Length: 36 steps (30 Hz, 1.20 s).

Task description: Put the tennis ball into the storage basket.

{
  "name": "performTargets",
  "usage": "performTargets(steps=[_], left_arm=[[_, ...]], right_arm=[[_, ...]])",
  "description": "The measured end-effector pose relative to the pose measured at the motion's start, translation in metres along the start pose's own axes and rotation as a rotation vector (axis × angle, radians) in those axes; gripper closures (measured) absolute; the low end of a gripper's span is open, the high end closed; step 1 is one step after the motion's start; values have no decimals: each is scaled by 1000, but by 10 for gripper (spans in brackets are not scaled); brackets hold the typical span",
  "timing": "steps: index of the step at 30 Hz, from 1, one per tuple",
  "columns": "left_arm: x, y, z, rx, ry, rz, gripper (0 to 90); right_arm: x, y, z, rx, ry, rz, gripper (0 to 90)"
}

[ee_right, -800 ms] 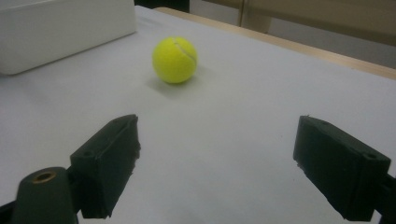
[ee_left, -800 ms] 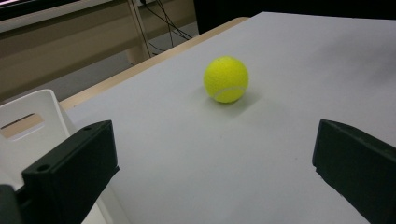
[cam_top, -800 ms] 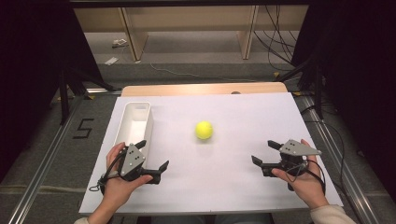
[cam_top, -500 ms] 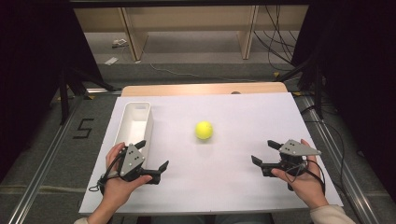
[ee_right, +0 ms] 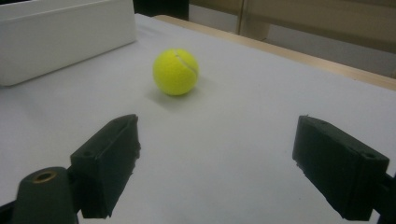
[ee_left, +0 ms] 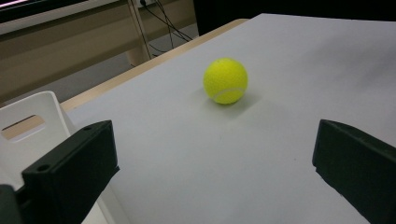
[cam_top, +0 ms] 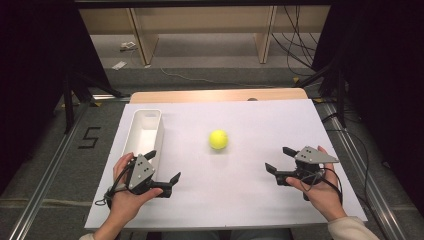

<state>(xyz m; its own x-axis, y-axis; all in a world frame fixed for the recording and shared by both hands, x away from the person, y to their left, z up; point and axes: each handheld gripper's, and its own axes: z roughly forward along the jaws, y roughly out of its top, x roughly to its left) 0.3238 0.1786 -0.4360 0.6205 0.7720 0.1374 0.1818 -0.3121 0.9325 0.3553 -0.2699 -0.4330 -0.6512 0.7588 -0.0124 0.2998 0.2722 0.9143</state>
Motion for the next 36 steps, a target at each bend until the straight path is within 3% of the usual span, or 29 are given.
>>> performTargets(steps=[36], left_arm=[[0, 1, -1, -5, -2, -2, 0]], right_arm=[[12, 25, 54, 6, 34, -17, 156]])
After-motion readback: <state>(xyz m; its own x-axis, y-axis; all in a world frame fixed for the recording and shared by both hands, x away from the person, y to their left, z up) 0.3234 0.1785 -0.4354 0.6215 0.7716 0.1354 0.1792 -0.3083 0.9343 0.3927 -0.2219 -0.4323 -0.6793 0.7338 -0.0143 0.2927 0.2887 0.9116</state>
